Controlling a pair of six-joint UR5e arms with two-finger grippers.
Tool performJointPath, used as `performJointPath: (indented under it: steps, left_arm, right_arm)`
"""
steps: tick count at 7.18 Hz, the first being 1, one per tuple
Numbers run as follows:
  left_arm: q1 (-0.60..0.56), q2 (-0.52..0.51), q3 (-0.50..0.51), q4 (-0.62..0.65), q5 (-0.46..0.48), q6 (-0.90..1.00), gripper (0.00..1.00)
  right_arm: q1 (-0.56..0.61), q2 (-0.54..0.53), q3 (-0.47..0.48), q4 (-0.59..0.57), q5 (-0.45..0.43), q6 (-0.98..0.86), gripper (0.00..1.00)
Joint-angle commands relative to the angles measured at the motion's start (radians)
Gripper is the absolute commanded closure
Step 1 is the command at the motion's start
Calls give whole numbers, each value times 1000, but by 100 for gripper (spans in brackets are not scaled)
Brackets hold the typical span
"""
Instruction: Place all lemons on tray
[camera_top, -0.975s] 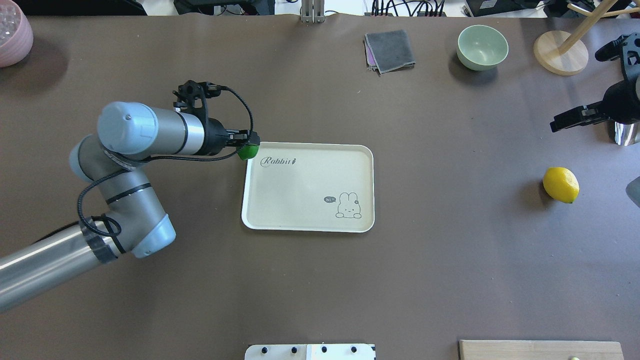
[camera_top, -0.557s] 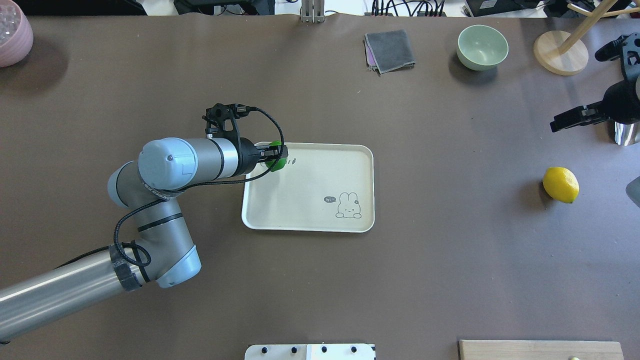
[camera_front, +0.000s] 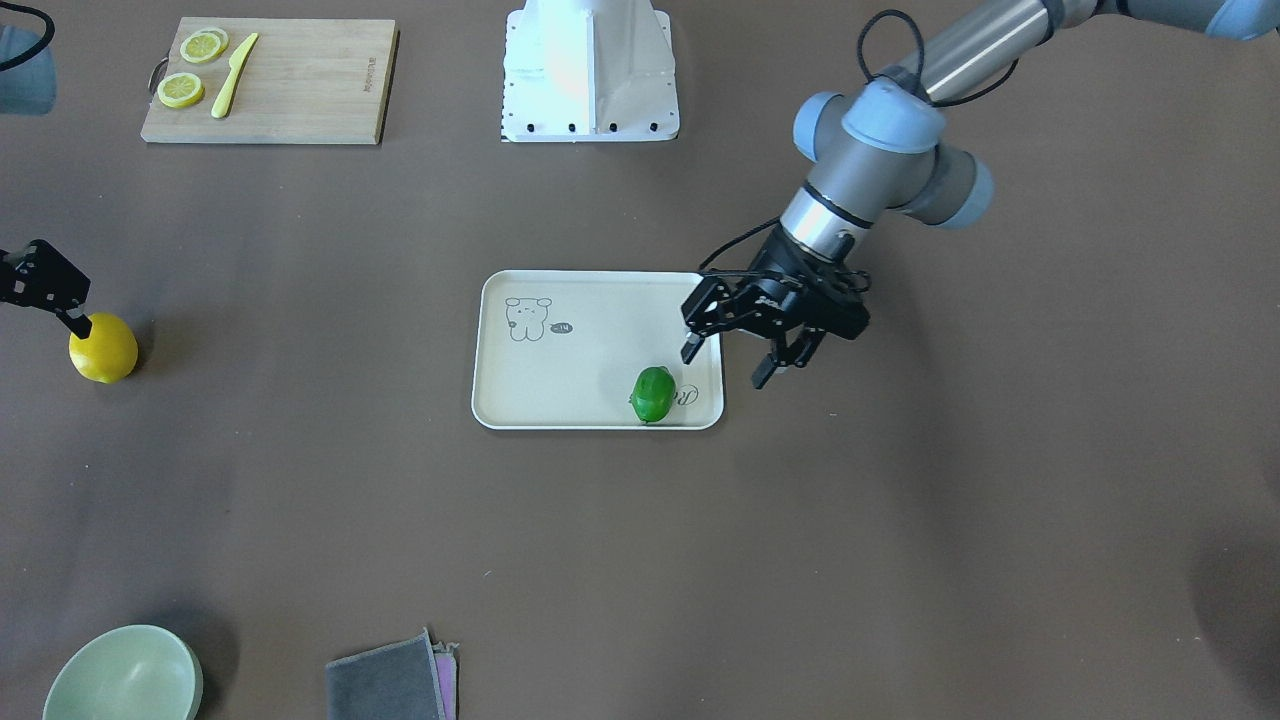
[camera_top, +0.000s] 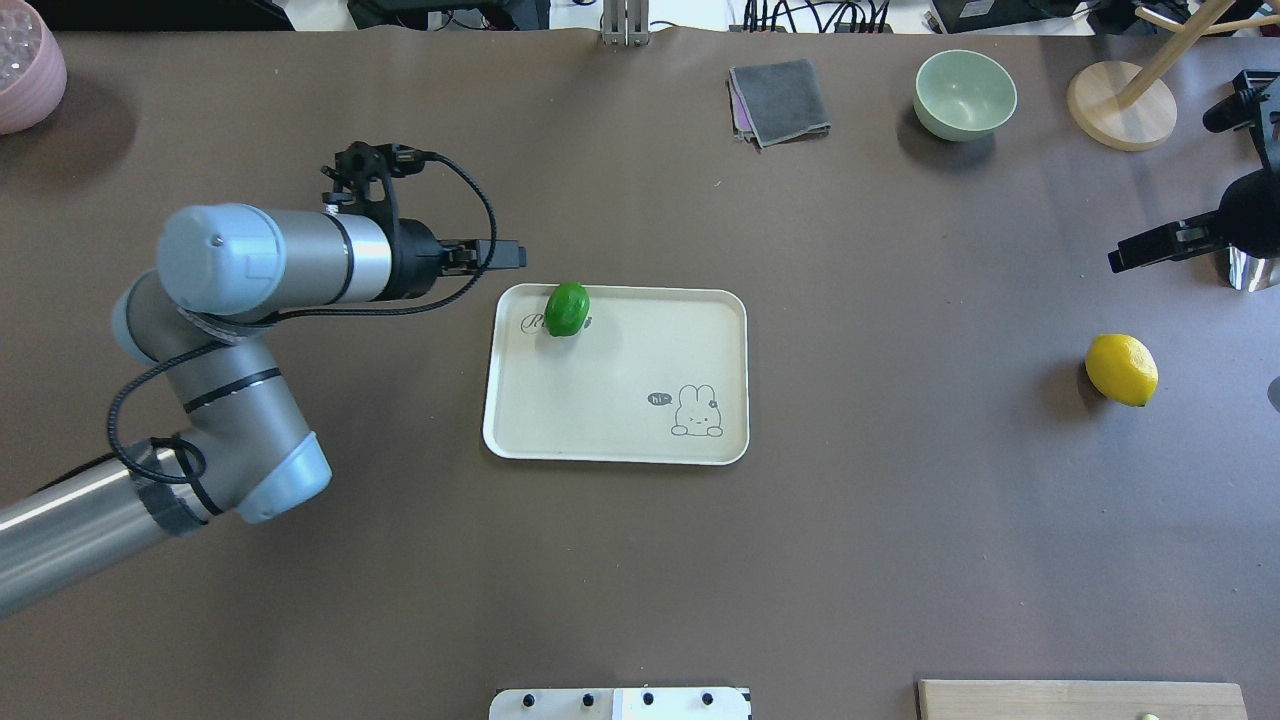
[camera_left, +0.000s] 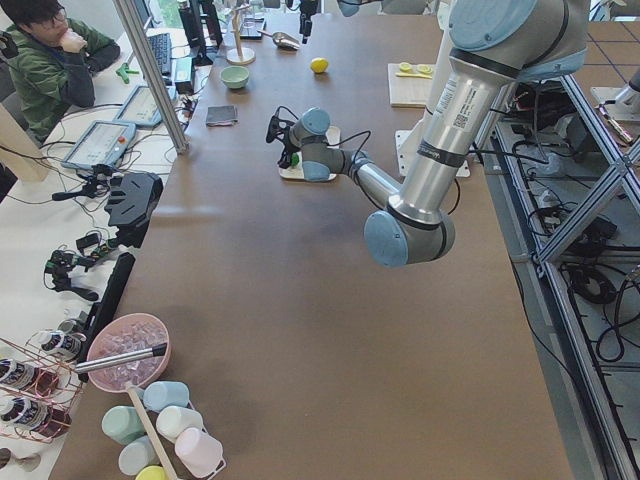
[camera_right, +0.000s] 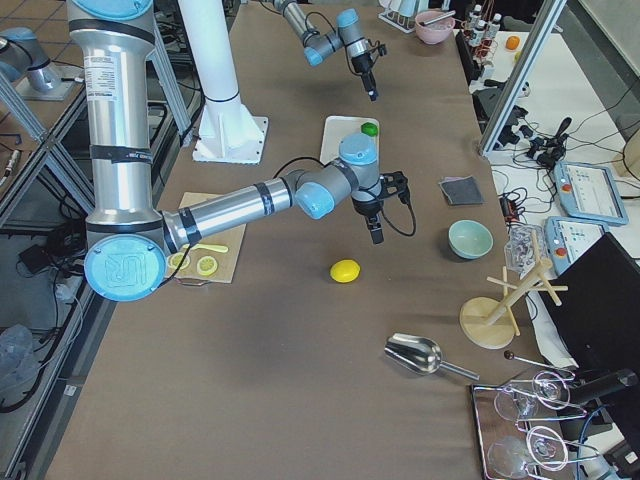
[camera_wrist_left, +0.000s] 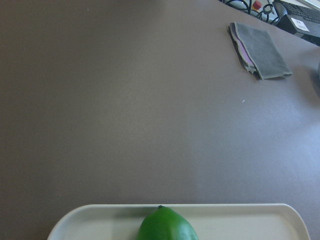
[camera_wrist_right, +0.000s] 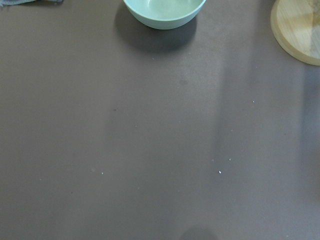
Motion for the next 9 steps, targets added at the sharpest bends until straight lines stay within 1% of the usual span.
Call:
performJointPath:
  steps: [1,2,3,4,5,6,9]
  left_arm:
    - [-105,166,-18,-8,-134,234,2]
    - [-116,195,-15,-8,-134,275,2]
    - [-116,197,-10,-8,-133,276,2]
    - [-116,197,-12,-8,-133,276,2]
    - [-116,197,-12,-8,-133,276,2]
    - [-116,197,-12,-10,-133,276,2]
    - [-116,197,-12,-10,-133,273,2]
  right_arm:
    - [1,-175,-10,183,6,-45,0]
    - [1,-249,-12,255,6,-48,0]
    - [-7,-254,-29,260,-1,-51,0]
    - [-72,-200,-59,259,-46,-53,0]
    - [-100,-123,-120,259,-63,-54,0]
    - [-123,-69,-168,259,-64,-57,0]
    - [-163,-67,-210,263,-72,-56,0]
